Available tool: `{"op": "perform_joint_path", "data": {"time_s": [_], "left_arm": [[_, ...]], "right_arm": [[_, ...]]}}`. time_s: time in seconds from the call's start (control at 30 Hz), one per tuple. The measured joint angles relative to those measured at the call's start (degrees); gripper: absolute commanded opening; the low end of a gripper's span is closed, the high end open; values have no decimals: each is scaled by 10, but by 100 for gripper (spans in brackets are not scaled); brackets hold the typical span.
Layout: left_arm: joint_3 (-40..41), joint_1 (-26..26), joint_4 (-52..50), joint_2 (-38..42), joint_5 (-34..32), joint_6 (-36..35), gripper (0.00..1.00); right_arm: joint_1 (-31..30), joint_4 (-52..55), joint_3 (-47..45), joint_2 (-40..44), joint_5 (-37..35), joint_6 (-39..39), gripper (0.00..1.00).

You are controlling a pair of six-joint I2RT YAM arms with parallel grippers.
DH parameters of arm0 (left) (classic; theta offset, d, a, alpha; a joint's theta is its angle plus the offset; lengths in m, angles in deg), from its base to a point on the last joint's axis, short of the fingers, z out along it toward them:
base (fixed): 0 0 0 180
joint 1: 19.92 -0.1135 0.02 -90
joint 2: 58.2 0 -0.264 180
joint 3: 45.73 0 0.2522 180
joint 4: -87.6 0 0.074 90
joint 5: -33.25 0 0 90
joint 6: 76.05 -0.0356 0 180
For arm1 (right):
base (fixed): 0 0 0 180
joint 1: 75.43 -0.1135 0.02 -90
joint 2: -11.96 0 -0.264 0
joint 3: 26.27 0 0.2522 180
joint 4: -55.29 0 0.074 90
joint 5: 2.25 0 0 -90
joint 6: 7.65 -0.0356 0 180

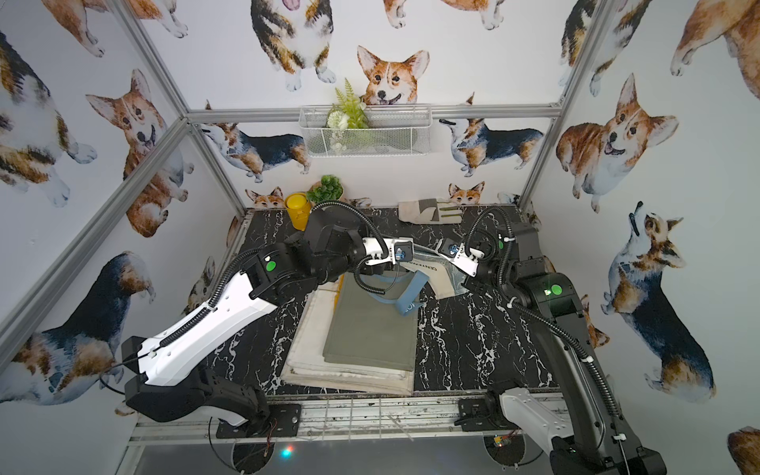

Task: Put away the canvas bag
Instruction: Press the canvas bag.

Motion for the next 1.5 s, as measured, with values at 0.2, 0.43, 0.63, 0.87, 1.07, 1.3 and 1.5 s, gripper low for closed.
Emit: {"op": "perform_joint_path", "data": {"time_s": [0.2, 0.43, 0.63, 0.87, 1.07, 1.3, 1.5], "left_arm": [[7, -21, -43, 3, 53, 39, 16], [27, -39, -40, 2, 71, 60, 0], [71, -64, -10, 44, 86, 87, 0], [115, -102, 31, 82, 141, 119, 0], [168, -124, 55, 119, 172, 139, 0], [130, -78, 30, 112, 172, 141, 70], [59, 21, 11, 69, 111, 103, 82]], "right_arm": [[-4, 11, 0, 3, -7, 2, 0], [-9, 9, -12, 13, -5, -9, 46], [-9, 11, -72, 61, 2, -30, 55], [2, -3, -95, 75, 48, -65, 32], [4, -36, -93, 71, 77, -75, 0], [4, -5, -17, 20, 70, -52, 0], [4, 30, 14, -2, 41, -35, 0]]}}
